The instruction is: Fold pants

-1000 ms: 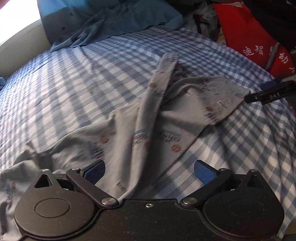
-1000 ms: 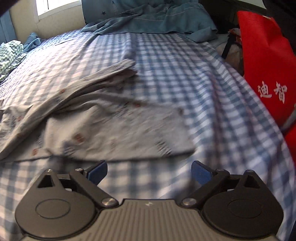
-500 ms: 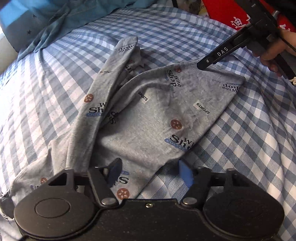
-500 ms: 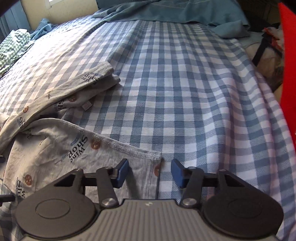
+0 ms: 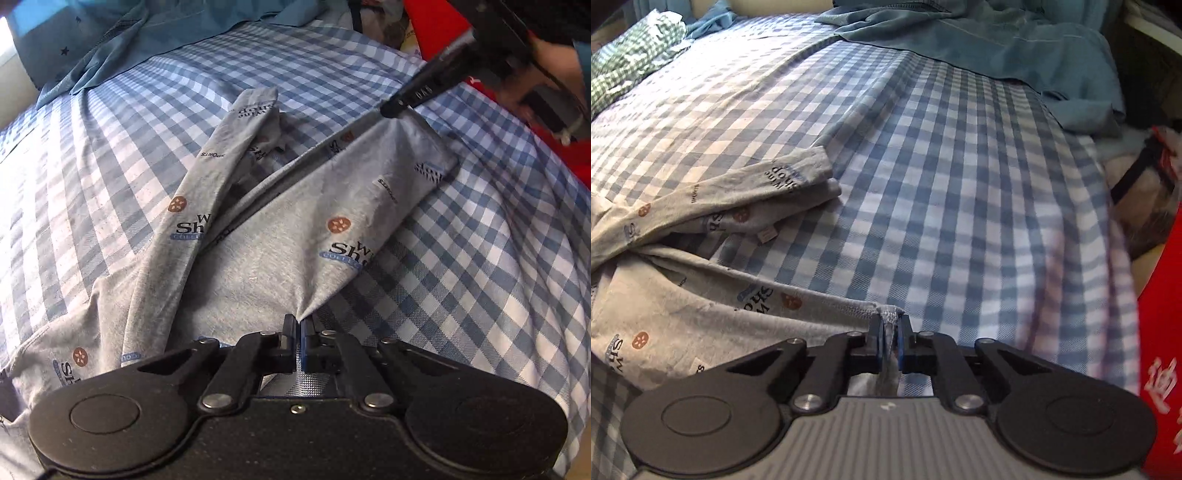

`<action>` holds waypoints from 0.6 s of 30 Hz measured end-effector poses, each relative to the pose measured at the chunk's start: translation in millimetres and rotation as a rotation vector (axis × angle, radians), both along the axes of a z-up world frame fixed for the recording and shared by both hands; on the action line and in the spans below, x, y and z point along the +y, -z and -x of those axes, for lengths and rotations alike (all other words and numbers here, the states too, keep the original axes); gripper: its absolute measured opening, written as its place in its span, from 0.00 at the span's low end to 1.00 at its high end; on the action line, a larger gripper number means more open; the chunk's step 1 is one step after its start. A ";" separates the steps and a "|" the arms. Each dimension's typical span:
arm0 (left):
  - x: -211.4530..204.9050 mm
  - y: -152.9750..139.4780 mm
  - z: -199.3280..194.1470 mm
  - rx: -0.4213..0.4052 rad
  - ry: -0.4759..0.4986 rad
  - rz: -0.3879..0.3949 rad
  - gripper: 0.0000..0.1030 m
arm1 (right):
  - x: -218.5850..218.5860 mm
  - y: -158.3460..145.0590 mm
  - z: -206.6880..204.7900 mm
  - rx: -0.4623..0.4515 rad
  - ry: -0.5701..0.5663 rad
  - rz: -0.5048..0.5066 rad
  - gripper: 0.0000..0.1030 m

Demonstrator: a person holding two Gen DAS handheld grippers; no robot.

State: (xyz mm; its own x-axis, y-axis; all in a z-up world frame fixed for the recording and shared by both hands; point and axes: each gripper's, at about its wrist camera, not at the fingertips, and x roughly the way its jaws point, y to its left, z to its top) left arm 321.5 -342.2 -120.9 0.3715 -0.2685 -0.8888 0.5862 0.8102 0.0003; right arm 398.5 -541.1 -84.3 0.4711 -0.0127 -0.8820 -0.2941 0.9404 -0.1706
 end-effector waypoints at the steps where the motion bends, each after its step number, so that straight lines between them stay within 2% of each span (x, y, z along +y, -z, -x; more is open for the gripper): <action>1: -1.9 4.0 -0.5 0.009 0.009 -0.013 0.00 | -0.8 3.7 -5.4 0.024 -0.001 0.004 0.07; 4: -7.0 16.0 -3.9 0.031 0.034 -0.046 0.03 | 0.3 21.1 -11.6 0.074 -0.006 0.032 0.07; 5: -7.0 16.3 -5.1 0.039 0.032 -0.042 0.06 | 0.2 26.1 -12.7 0.080 -0.005 0.033 0.08; 7: -0.6 9.8 -6.9 0.060 0.012 0.006 0.19 | -1.3 28.7 -13.4 0.078 0.017 0.022 0.10; 8: 4.5 4.9 -7.1 0.064 -0.004 0.034 0.30 | -2.1 27.0 -13.3 0.075 0.028 0.017 0.21; 9: 11.6 -0.2 -6.8 0.063 -0.028 0.064 0.43 | -2.8 24.1 -12.6 0.068 0.036 0.016 0.37; 10: 18.8 -5.0 -5.6 0.055 -0.056 0.089 0.50 | -3.4 20.6 -11.9 0.057 0.042 0.015 0.43; 12: 34.0 -14.2 -3.8 0.038 -0.119 0.124 0.71 | -4.0 13.2 -11.2 0.038 0.053 -0.005 0.67; 13: 43.6 -19.2 -3.0 0.026 -0.161 0.138 0.75 | -3.6 8.5 -13.0 0.028 0.063 -0.021 0.72; 15: 61.7 -24.0 -2.3 -0.003 -0.246 0.135 0.89 | -0.4 1.1 -15.7 0.005 0.084 -0.066 0.88; 18: 81.6 -20.7 -2.3 -0.042 -0.347 0.073 0.95 | 8.3 -8.5 -26.7 -0.005 0.121 -0.215 0.94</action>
